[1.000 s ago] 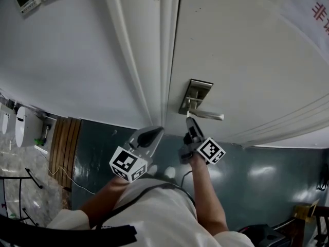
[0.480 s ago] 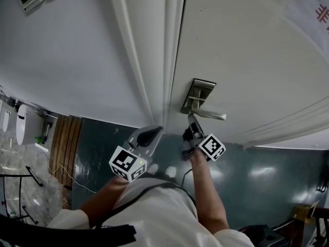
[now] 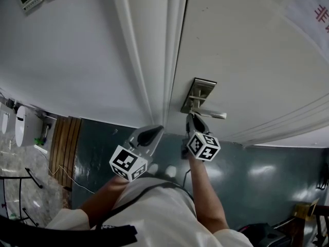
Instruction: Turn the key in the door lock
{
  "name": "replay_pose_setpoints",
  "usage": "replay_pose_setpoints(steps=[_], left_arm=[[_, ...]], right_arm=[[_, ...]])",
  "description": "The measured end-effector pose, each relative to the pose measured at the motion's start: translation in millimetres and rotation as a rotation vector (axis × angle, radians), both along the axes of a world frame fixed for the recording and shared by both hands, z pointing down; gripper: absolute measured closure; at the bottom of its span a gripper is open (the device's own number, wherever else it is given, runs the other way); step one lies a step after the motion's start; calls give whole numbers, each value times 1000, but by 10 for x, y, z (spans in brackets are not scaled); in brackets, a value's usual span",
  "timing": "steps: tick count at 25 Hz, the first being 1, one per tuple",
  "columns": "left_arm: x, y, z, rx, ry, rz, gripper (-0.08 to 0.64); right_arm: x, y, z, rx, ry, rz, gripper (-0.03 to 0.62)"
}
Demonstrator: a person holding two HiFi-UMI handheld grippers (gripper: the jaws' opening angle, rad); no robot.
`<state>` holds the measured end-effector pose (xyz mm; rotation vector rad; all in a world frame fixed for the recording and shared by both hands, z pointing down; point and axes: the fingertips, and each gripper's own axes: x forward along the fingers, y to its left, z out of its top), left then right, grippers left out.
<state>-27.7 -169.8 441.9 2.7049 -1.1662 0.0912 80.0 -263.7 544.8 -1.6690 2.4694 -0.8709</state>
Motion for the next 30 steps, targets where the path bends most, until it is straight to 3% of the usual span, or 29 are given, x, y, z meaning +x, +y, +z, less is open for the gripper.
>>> replay_pose_setpoints(steps=[14,24,30], left_arm=[[-96,30,-36,11,17,37,555],[-169,27,-63,25,15,90,555],[-212,40,-82,34,16,110,555]], right_arm=[[-50,14,-20,71,499,17,529],[-82,15,-23,96,681,21,529],[-101,13,5,134,838,5,533]])
